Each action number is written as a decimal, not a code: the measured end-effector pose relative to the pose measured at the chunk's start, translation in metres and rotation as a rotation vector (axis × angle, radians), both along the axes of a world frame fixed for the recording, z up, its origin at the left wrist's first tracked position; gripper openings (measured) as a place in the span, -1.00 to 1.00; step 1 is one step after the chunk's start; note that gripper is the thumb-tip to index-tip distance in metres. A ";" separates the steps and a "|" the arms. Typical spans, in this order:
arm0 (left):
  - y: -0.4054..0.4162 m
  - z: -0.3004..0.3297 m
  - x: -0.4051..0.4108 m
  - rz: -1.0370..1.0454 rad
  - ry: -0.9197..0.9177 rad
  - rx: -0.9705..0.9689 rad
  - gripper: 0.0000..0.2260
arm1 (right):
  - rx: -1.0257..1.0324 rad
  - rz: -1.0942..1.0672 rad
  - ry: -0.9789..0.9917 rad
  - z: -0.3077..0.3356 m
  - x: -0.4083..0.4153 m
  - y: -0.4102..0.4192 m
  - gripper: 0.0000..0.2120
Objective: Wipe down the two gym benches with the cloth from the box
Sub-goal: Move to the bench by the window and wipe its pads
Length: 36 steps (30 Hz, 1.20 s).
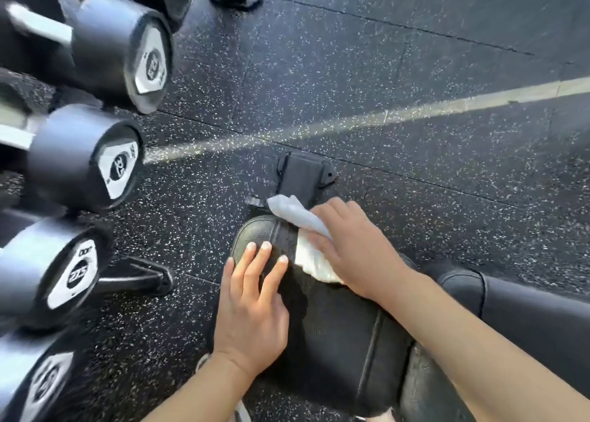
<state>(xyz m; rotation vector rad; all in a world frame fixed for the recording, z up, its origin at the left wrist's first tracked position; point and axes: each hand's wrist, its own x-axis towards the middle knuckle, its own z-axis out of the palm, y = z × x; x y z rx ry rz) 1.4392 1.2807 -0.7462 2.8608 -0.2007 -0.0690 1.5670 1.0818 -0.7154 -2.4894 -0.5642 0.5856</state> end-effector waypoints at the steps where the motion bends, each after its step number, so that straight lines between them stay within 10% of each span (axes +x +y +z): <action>1: 0.000 0.000 0.000 -0.001 0.004 0.001 -0.49 | -0.012 -0.010 0.032 0.000 -0.003 -0.021 -0.70; 7: 0.002 -0.005 0.000 -0.011 0.020 0.005 -0.47 | 0.052 -0.048 0.198 -0.014 -0.014 -0.099 -0.70; 19: 0.008 -0.013 -0.006 -0.036 0.048 0.029 -0.49 | 0.192 0.096 0.266 -0.030 0.053 0.064 -0.74; 27: 0.010 -0.015 -0.005 -0.067 0.020 -0.004 -0.47 | 0.100 0.075 0.459 -0.022 0.026 -0.076 -0.84; 36: 0.009 -0.015 -0.005 -0.072 0.005 -0.011 -0.43 | 0.080 0.050 0.277 -0.025 0.034 0.005 -0.73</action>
